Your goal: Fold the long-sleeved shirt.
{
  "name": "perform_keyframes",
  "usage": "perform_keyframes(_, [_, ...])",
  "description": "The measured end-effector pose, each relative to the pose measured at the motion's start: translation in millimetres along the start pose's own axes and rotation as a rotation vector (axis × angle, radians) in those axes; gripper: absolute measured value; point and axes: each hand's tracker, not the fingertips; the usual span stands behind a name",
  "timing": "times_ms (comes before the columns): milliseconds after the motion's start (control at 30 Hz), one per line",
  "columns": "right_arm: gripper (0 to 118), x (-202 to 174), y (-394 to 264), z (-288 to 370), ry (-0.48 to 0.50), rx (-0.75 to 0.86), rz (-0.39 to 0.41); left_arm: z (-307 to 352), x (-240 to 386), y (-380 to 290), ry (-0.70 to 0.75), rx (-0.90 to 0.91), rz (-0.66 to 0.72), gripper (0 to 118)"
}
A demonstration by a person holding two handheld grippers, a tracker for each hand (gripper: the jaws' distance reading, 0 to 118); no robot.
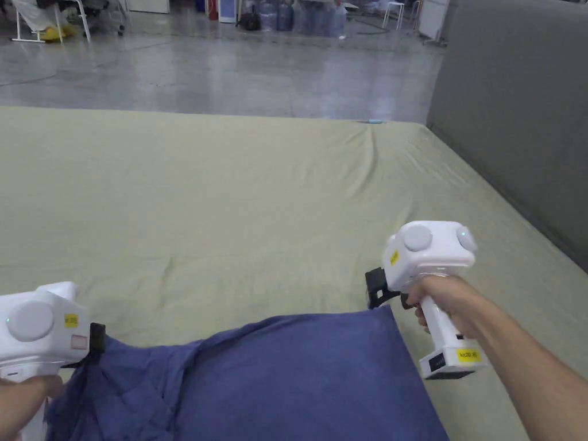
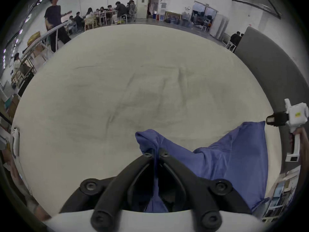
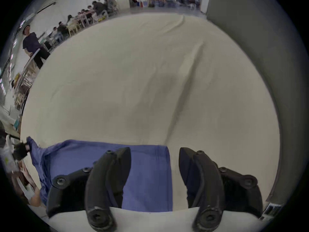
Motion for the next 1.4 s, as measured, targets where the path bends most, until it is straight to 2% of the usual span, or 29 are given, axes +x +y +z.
perform_keyframes(67, [46,-0.2,1.2,-17.9,0.006,-0.027,-0.030,-2.5,0.8,0.6,0.000,-0.004,0.002,0])
perform_keyframes(167, [41,-8.7,-6.9,-40.7,-0.028,-0.086,-0.008,-7.0,1.5,0.9,0.003,-0.009,0.000,0])
perform_keyframes(200, [28,-13.1,-9.0,-38.4,-0.051,-0.031,0.027,-8.0,2.9,0.0,0.006,-0.011,-0.002,0])
perform_keyframes(233, [0,-17.2,-9.7,-35.6,-0.069,-0.035,0.041,-8.8,4.4,-0.8,0.013,-0.011,-0.009,0])
perform_keyframes(300, [0,-25.7,-13.1,-23.8,-0.032,-0.015,0.045,-10.7,5.6,1.1,0.016,-0.014,-0.018,0])
perform_keyframes(333, [0,-31.0,-14.0,-17.9,-0.090,-0.014,0.073,-9.2,6.0,1.3,0.016,-0.015,-0.018,0])
perform_keyframes(367, [0,-33.2,-15.4,-12.3,-0.099,-0.013,0.108,-5.0,6.3,1.3,0.014,-0.014,-0.016,0])
perform_keyframes(567, [0,-20.3,-47.6,70.3,0.013,0.144,0.081,64.8,6.2,-10.4,-0.045,0.073,-0.027,0])
perform_keyframes(800, [0,5.8,-160.9,163.0,0.070,0.263,0.100,152.3,-11.2,-78.0,-0.083,0.153,-0.060,0])
perform_keyframes(967, [0,26.5,-251.0,193.5,0.103,0.277,0.105,178.4,-24.8,-146.9,-0.120,0.098,-0.068,0])
perform_keyframes(1100, [0,34.0,-308.4,186.7,0.102,0.206,0.113,167.6,-28.8,-200.1,-0.107,-0.072,-0.092,0])
perform_keyframes(1200, [0,25.2,-332.1,152.4,0.051,0.082,0.209,146.2,-27.8,-224.2,-0.100,-0.144,-0.104,0])
perform_keyframes(1300, [0,18.2,-339.4,113.4,-0.060,0.002,0.270,125.8,-26.1,-234.0,-0.079,-0.171,-0.097,0])
perform_keyframes(1400, [2,18.9,-339.0,92.8,-0.049,-0.022,0.259,117.1,-35.5,-233.6,-0.077,-0.142,-0.084,0])
